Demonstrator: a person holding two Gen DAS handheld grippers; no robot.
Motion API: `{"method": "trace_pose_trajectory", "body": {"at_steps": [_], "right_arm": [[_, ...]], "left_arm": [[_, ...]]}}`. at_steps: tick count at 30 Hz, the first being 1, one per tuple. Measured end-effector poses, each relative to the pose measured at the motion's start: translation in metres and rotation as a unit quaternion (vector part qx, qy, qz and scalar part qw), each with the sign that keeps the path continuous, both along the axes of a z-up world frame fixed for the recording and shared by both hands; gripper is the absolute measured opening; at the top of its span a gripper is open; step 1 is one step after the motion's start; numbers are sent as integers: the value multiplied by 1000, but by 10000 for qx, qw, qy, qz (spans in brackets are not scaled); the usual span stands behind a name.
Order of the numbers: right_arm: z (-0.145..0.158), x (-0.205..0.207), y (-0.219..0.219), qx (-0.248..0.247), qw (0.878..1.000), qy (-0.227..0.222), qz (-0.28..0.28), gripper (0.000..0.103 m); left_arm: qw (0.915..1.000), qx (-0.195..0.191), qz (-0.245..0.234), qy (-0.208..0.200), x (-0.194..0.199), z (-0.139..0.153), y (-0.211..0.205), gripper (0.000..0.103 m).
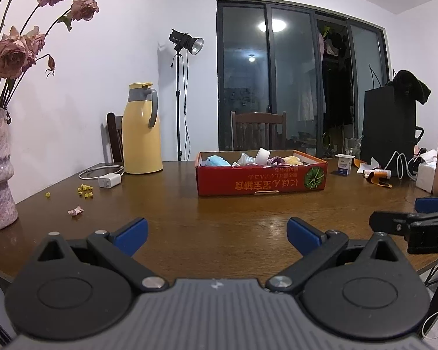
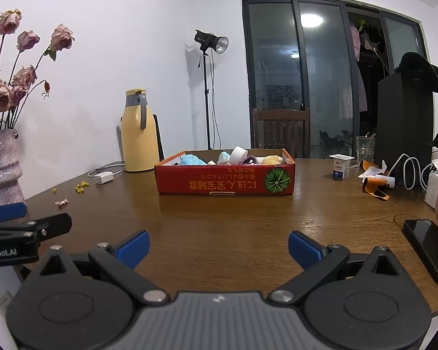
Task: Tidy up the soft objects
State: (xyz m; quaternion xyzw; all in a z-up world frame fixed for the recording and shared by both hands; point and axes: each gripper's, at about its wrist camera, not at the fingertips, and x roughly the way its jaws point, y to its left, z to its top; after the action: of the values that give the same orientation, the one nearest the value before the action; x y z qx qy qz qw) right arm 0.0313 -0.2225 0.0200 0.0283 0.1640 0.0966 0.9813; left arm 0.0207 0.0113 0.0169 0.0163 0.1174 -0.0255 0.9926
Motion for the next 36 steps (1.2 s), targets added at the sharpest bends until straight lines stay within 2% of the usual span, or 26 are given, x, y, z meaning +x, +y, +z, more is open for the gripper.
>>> {"method": "trace_pose_trajectory", "body": {"at_steps": [36], "right_arm": [[-3, 2, -4, -12, 10000, 43, 35, 102]], "left_arm": [[10000, -35, -51, 14, 0, -1, -1, 103]]}}
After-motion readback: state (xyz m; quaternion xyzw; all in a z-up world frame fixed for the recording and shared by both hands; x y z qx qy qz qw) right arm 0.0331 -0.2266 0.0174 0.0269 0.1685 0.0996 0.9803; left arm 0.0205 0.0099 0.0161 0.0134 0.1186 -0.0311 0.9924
